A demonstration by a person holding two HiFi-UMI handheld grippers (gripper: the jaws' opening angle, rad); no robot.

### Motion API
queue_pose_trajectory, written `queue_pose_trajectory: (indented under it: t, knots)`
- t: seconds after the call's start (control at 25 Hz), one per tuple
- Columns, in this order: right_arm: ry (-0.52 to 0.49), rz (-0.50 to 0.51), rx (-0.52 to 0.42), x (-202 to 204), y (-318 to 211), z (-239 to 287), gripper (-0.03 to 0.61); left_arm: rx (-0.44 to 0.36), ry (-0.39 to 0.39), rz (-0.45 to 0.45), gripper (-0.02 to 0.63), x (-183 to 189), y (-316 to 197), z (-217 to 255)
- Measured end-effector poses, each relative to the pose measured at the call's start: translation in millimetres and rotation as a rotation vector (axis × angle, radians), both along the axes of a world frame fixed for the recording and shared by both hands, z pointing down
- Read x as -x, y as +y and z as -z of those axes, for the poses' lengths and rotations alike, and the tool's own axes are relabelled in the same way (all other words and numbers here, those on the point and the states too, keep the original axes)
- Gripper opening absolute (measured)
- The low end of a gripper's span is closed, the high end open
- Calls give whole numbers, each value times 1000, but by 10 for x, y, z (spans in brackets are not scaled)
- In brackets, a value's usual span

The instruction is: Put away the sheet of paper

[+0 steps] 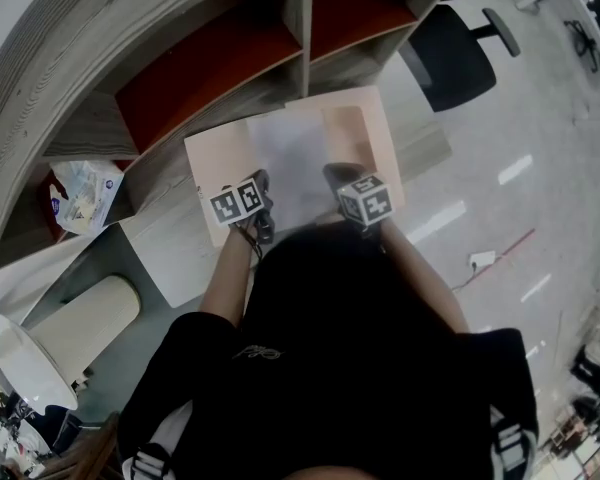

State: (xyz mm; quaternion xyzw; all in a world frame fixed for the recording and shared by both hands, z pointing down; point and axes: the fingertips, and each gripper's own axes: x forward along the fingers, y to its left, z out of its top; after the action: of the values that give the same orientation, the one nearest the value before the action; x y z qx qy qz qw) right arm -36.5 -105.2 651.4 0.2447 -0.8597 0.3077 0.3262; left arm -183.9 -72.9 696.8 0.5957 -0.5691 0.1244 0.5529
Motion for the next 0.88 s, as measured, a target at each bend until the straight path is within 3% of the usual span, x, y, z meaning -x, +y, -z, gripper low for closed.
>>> queue_pose_trajectory:
  t: [0.68, 0.88]
  knots:
    - [9, -31, 4, -125, -40, -23, 21, 2, -3, -43, 46, -160, -84, -15]
    - [11, -33, -3, -101, -41, -13, 21, 5, -62, -48, 46, -149, -91, -8]
